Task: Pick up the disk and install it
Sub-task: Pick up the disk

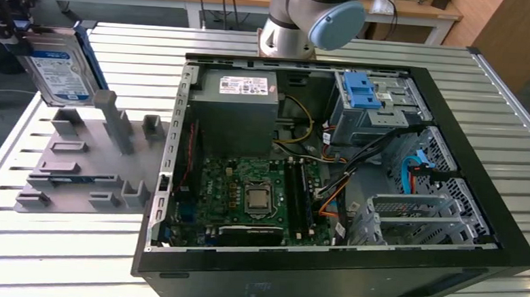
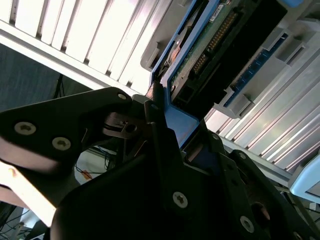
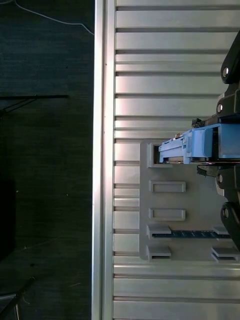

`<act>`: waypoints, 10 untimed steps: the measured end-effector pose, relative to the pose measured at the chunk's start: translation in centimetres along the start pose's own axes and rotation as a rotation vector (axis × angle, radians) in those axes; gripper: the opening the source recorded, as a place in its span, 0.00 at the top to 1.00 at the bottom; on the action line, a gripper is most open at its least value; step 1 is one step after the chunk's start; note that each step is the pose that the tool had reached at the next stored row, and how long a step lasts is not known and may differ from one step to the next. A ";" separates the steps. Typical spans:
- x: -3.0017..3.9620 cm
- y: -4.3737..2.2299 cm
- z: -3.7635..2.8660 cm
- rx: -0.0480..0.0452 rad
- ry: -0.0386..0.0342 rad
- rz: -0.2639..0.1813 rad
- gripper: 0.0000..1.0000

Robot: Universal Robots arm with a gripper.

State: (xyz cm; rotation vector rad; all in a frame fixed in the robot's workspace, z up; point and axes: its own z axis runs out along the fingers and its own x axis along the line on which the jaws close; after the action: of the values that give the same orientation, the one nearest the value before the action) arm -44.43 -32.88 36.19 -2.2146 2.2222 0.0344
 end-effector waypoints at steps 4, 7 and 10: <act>0.00 0.00 -0.26 0.0000 0.0000 0.000 0.64; -0.01 0.01 -0.46 0.0000 0.0000 0.000 0.64; -0.02 0.01 -0.69 -0.0001 0.0000 0.000 0.64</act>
State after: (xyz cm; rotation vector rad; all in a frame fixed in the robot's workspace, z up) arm -44.43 -32.87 36.88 -2.2146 2.2223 0.0345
